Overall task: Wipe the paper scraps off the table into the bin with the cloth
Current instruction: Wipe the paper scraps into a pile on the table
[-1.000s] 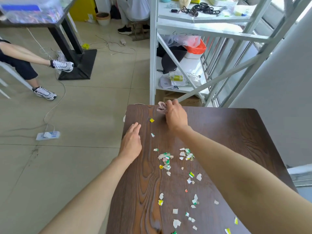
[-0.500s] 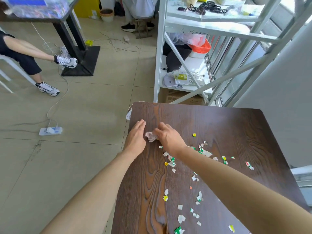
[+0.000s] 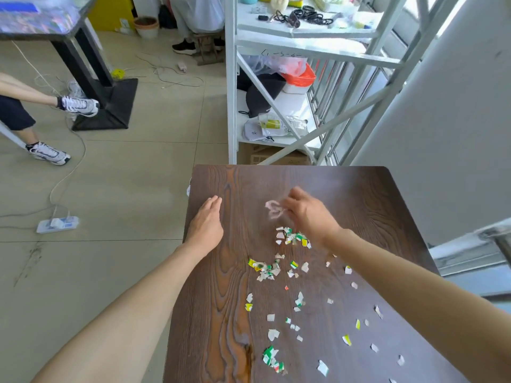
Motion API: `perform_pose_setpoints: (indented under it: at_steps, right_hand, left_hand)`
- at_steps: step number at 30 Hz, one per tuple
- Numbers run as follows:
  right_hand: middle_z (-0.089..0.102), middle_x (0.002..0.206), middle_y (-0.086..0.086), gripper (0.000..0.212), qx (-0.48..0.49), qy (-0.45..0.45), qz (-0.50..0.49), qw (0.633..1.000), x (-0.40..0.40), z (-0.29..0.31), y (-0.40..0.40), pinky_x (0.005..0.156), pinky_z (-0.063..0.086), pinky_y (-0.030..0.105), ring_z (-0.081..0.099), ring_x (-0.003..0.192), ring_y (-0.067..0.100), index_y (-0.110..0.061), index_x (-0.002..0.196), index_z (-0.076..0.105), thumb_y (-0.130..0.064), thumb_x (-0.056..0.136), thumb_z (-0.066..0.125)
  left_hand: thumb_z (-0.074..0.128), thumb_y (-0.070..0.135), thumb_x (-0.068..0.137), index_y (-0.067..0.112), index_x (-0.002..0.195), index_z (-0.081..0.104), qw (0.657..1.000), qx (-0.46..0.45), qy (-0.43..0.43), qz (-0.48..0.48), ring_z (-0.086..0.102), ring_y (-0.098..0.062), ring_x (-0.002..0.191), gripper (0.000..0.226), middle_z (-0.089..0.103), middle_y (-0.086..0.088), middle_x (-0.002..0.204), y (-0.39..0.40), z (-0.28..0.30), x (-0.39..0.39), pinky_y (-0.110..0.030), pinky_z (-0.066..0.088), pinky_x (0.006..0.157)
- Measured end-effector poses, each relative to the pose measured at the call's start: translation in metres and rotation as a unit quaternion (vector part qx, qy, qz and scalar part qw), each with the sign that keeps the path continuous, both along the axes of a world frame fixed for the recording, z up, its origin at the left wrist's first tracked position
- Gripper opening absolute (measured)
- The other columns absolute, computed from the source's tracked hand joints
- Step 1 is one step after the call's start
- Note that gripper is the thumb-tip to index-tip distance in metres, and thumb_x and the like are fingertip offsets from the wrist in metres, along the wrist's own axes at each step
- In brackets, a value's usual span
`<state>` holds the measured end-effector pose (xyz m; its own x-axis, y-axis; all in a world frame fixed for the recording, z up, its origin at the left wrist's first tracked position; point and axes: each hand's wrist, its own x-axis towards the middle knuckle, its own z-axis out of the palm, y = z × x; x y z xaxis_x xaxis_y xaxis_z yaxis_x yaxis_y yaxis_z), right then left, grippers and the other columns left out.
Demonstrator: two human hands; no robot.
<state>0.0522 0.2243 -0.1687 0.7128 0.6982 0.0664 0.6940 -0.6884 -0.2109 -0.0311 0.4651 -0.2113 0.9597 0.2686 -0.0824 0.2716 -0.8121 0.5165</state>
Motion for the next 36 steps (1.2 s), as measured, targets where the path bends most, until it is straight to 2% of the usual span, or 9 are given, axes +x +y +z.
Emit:
perform_pose_setpoints:
  at_steps: [4, 8, 10, 15, 22, 26, 29, 33, 36]
  right_hand:
    - [0.056, 0.099, 0.015, 0.018, -0.034, 0.007, -0.2, 0.979, 0.044, -0.006, -0.028, 0.068, 0.049, 0.041, 0.06, 0.086, 0.037, -0.008, 0.103, 0.056, -0.006, 0.085, 0.059]
    - [0.056, 0.105, 0.014, 0.02, -0.037, 0.02, -0.286, 0.957, 0.041, -0.021, -0.025, 0.079, 0.044, 0.043, 0.053, 0.1, 0.036, -0.016, 0.107, 0.062, -0.025, 0.09, 0.054]
    - [0.053, 0.107, 0.013, 0.025, -0.027, 0.033, -0.28, 0.959, 0.031, -0.026, -0.024, 0.076, 0.047, 0.043, 0.05, 0.102, 0.035, -0.015, 0.109, 0.061, -0.025, 0.087, 0.056]
    - [0.049, 0.11, 0.015, 0.047, -0.034, 0.046, -0.226, 0.972, 0.015, -0.03, -0.034, 0.076, 0.047, 0.041, 0.05, 0.098, 0.037, -0.02, 0.127, 0.057, -0.003, 0.084, 0.049]
    - [0.055, 0.104, 0.015, 0.045, 0.018, 0.099, -0.153, 0.983, -0.021, -0.033, -0.008, 0.076, 0.048, 0.041, 0.057, 0.095, 0.038, -0.019, 0.118, 0.067, 0.004, 0.082, 0.052]
    - [0.058, 0.107, 0.016, 0.04, 0.039, 0.116, -0.178, 0.976, -0.025, -0.029, -0.01, 0.065, 0.04, 0.036, 0.057, 0.094, 0.037, -0.008, 0.116, 0.053, 0.008, 0.08, 0.048]
    - [0.054, 0.109, 0.019, 0.027, 0.002, 0.112, -0.209, 0.972, -0.02, -0.025, -0.004, 0.066, 0.034, 0.035, 0.056, 0.094, 0.038, -0.003, 0.111, 0.046, 0.003, 0.085, 0.047]
    - [0.052, 0.108, 0.021, 0.022, -0.02, 0.105, -0.224, 0.969, -0.024, -0.023, 0.003, 0.069, 0.04, 0.04, 0.054, 0.095, 0.039, 0.001, 0.108, 0.049, 0.002, 0.086, 0.047]
    - [0.052, 0.103, 0.018, 0.031, -0.018, 0.098, -0.211, 0.972, -0.03, -0.023, 0.004, 0.071, 0.044, 0.04, 0.055, 0.094, 0.037, 0.0, 0.114, 0.054, 0.007, 0.084, 0.048]
  left_hand:
    - [0.032, -0.009, 0.091, 0.011, 0.148, 0.024, 1.0, -0.012, -0.016, -0.022, 0.017, -0.016, 0.146, 0.061, 0.021, -0.003, 0.158, -0.018, -0.003, -0.004, -0.033, 0.02, 0.119]
    - [0.033, -0.008, 0.093, 0.012, 0.149, 0.021, 0.998, -0.022, -0.016, -0.053, 0.014, -0.016, 0.147, 0.061, 0.018, -0.002, 0.159, -0.031, -0.006, -0.005, -0.033, 0.017, 0.12]
    - [0.034, -0.008, 0.092, 0.011, 0.149, 0.02, 0.997, -0.019, -0.017, -0.066, 0.014, -0.016, 0.147, 0.061, 0.018, -0.003, 0.159, -0.034, -0.008, -0.005, -0.033, 0.017, 0.12]
    - [0.035, -0.006, 0.093, 0.01, 0.149, 0.018, 0.998, -0.013, -0.013, -0.067, 0.012, -0.017, 0.147, 0.061, 0.016, -0.004, 0.159, -0.039, -0.007, -0.006, -0.032, 0.014, 0.12]
    - [0.036, -0.003, 0.094, 0.01, 0.15, 0.015, 0.998, -0.001, 0.011, -0.066, 0.009, -0.018, 0.148, 0.061, 0.012, -0.005, 0.16, -0.042, -0.002, -0.005, -0.033, 0.013, 0.12]
    - [0.034, -0.002, 0.095, 0.011, 0.15, 0.014, 0.997, -0.005, 0.03, -0.07, 0.009, -0.017, 0.148, 0.06, 0.011, -0.003, 0.16, -0.042, 0.003, -0.005, -0.033, 0.012, 0.119]
    - [0.034, -0.002, 0.094, 0.012, 0.15, 0.013, 0.996, -0.006, 0.043, -0.075, 0.008, -0.017, 0.148, 0.061, 0.01, -0.003, 0.16, -0.041, 0.005, -0.004, -0.034, 0.013, 0.119]
    - [0.035, -0.001, 0.095, 0.012, 0.151, 0.012, 0.995, -0.003, 0.058, -0.081, 0.007, -0.018, 0.148, 0.062, 0.008, -0.003, 0.161, -0.041, 0.007, -0.004, -0.035, 0.013, 0.119]
    - [0.036, 0.001, 0.096, 0.013, 0.151, 0.011, 0.994, -0.004, 0.065, -0.083, 0.006, -0.018, 0.148, 0.061, 0.007, -0.002, 0.161, -0.042, 0.007, -0.005, -0.036, 0.013, 0.12]
